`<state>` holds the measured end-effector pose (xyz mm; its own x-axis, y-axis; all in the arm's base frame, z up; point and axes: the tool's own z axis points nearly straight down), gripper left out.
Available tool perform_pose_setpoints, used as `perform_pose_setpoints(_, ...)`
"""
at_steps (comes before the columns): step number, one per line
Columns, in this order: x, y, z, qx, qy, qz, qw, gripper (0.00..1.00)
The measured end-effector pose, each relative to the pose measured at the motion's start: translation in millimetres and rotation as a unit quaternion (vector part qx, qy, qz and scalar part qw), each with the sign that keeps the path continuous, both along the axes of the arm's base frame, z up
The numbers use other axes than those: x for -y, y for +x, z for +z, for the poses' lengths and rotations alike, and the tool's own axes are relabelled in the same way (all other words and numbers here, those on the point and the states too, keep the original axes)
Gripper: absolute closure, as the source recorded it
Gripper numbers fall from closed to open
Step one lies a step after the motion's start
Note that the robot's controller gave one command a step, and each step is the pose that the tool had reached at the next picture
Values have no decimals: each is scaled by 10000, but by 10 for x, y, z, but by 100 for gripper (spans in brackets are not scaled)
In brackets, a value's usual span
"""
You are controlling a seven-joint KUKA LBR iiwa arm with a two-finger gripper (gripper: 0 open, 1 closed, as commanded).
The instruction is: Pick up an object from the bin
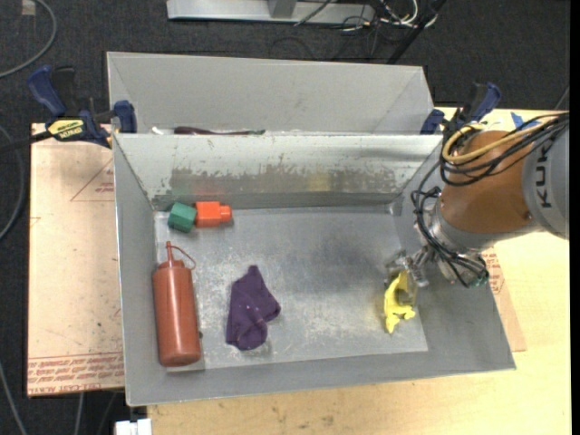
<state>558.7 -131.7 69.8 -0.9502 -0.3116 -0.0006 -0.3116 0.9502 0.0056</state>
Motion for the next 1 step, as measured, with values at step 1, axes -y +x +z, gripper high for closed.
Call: perform_pose_setpoints(1,0,1,0,0,-1,1,10000,100)
